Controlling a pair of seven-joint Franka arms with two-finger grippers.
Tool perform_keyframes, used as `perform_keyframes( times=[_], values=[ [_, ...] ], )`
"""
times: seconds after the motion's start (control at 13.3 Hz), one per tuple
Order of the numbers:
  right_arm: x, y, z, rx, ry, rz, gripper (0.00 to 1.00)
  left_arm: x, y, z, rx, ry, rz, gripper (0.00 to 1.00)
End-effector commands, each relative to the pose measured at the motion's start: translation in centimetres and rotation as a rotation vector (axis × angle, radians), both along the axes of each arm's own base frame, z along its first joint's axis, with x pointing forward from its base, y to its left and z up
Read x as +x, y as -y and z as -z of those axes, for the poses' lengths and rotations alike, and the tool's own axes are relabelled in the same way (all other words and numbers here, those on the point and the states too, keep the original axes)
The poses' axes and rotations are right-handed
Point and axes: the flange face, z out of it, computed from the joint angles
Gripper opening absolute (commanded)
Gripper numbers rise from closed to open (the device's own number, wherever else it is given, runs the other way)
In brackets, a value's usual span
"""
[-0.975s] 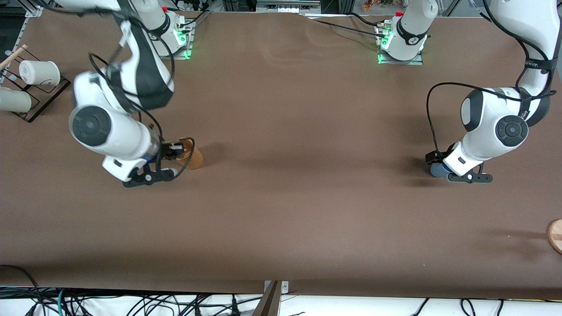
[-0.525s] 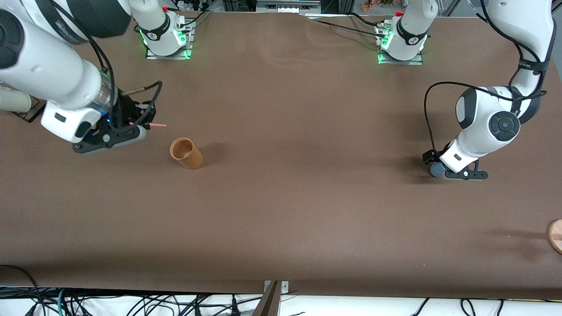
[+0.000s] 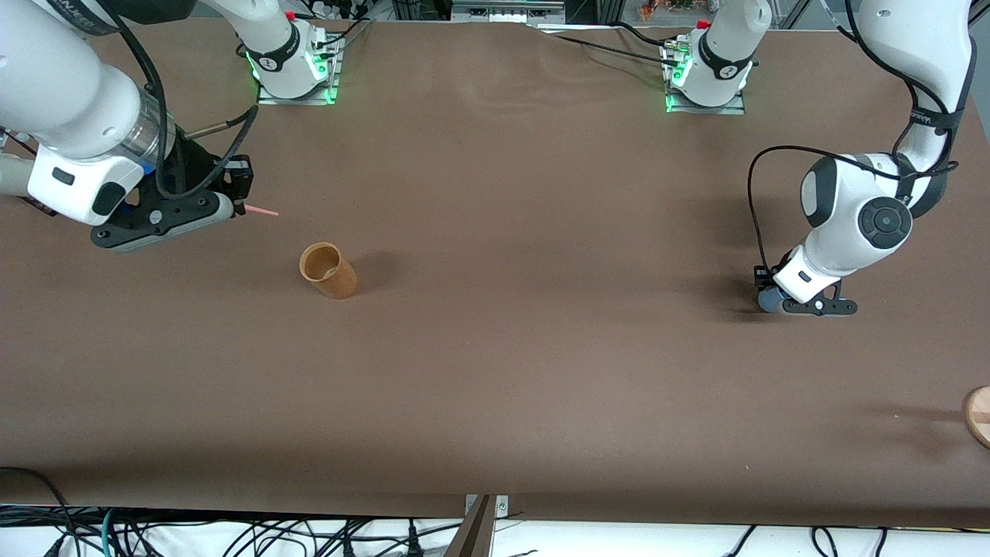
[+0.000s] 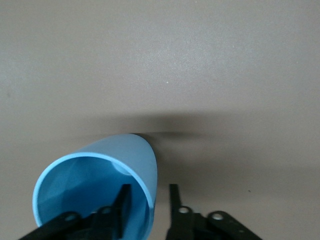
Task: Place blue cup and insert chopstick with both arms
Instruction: 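Lift the chopstick from the tan cup while the left gripper carries the blue cup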
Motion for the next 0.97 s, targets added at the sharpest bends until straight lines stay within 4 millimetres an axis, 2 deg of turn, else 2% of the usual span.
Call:
perform_keyframes(
  times=[0.0, 0.22, 0.38, 0.45, 0.53, 0.67, 0.75, 0.82, 0.9],
  values=[
    [-0.4, 0.0, -1.3, 0.010, 0.014, -0.018, 0.00, -0.2, -0.5, -0.1, 0.017, 0.006, 0.021, 0.00],
    [-0.4, -0.1, -1.3, 0.013, 0.013, -0.018, 0.00, 0.2, -0.5, -0.6, 0.018, 0.018, 0.021, 0.00],
    [-0.6, -0.6, -1.3, 0.014, 0.016, -0.016, 0.00, 1.2, -0.3, -2.3, 0.019, 0.034, 0.018, 0.00],
    [-0.6, -0.7, -1.3, 0.014, 0.017, -0.016, 0.00, 2.0, 0.4, -3.8, 0.014, 0.022, 0.016, 0.00],
    [-0.6, -0.8, -1.3, 0.015, 0.020, -0.016, 0.00, 2.7, 2.0, -5.6, 0.007, 0.007, 0.029, 0.00],
    [-0.6, -0.8, -1.3, 0.015, 0.019, -0.017, 0.00, 4.1, 7.1, -8.8, -0.033, 0.005, 0.052, 0.00],
    [-0.6, -0.8, -1.3, 0.015, 0.019, -0.019, 0.00, 4.5, 10.3, -10.1, -0.056, 0.017, 0.038, 0.00],
    [-0.6, -0.8, -1.3, 0.015, 0.019, -0.019, 0.00, 4.6, 14.6, -10.9, -0.076, 0.032, 0.033, 0.00],
    [-0.6, -0.8, -1.3, 0.015, 0.019, -0.019, 0.00, 4.6, 17.9, -11.4, -0.090, 0.043, 0.014, 0.00]
  ],
)
